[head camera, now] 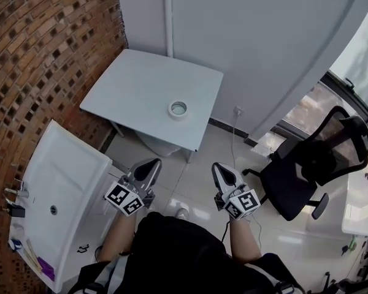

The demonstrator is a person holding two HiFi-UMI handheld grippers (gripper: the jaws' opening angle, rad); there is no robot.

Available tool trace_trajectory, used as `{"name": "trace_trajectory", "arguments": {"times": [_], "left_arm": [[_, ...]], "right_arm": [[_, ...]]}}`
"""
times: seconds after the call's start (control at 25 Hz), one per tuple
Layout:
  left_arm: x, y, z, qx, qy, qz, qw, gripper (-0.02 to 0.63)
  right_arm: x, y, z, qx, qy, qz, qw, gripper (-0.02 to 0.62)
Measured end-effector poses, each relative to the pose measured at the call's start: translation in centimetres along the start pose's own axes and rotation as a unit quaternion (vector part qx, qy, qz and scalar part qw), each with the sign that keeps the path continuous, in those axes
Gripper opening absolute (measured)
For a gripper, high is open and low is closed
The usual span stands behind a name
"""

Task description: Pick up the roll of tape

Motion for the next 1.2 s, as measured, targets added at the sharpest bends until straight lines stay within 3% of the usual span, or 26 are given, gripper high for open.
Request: {"name": "trace_trajectory", "arguments": {"times": [0.28,0.6,1.2], "left_arm": [[0.0,-3.2,-0.7,-0.011,0.007,-0.005,0.9999,0.002],[5.0,-8.3,-1.4,-0.023,0.012,0.038,0.9990,0.002],[11.7,-18.5,-2.2,0.004,-0.003,0.066,0.9978,0.002]], "right_arm": [[3.6,0.5,0.5,0.019,0.002,0.004,1.000,0.006],[6.8,4.1,0.1,0.025,-0.003,0.045,0.999,0.006],[17.2,8.6,-2.3,-0.001,0.001,0.063,0.998,0.006]]}}
Point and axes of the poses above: the fingertips, and each gripper's own axes: x forward along the fingers, y to its right, z out of its underside, the point moved 2 cm from there along -x, backward along the fingers, and after that the axes turned 4 degrees about x, right-handed, at the moved point
